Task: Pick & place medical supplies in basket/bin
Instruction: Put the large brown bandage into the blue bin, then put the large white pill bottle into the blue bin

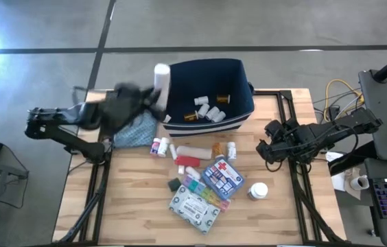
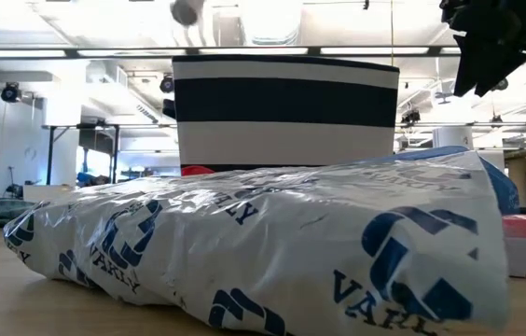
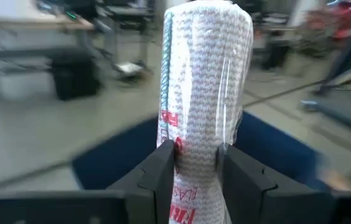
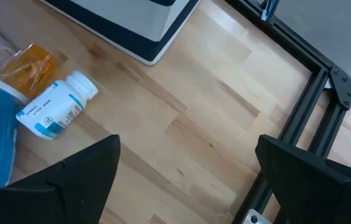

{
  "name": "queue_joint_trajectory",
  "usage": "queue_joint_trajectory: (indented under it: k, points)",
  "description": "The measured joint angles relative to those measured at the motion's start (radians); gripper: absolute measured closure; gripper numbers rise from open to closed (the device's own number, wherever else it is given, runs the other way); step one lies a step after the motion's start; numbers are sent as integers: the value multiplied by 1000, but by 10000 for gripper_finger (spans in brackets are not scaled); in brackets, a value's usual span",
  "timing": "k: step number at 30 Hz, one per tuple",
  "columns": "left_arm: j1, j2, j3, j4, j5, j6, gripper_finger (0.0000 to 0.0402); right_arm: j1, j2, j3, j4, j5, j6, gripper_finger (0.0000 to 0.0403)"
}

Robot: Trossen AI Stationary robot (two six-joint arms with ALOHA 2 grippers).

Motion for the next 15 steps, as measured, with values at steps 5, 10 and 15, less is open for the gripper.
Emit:
queue_joint_trajectory:
  k: [5,10,15]
  points:
    - [189,132,42,46,244,98,245,0,0,5,2,-3,3,39]
    - [226,232,140,-116,264,129,161,0,0,9,6,-10,3,39]
    - [139,256,325,-466,263,78,113,0,0,9,9,-28,3,39]
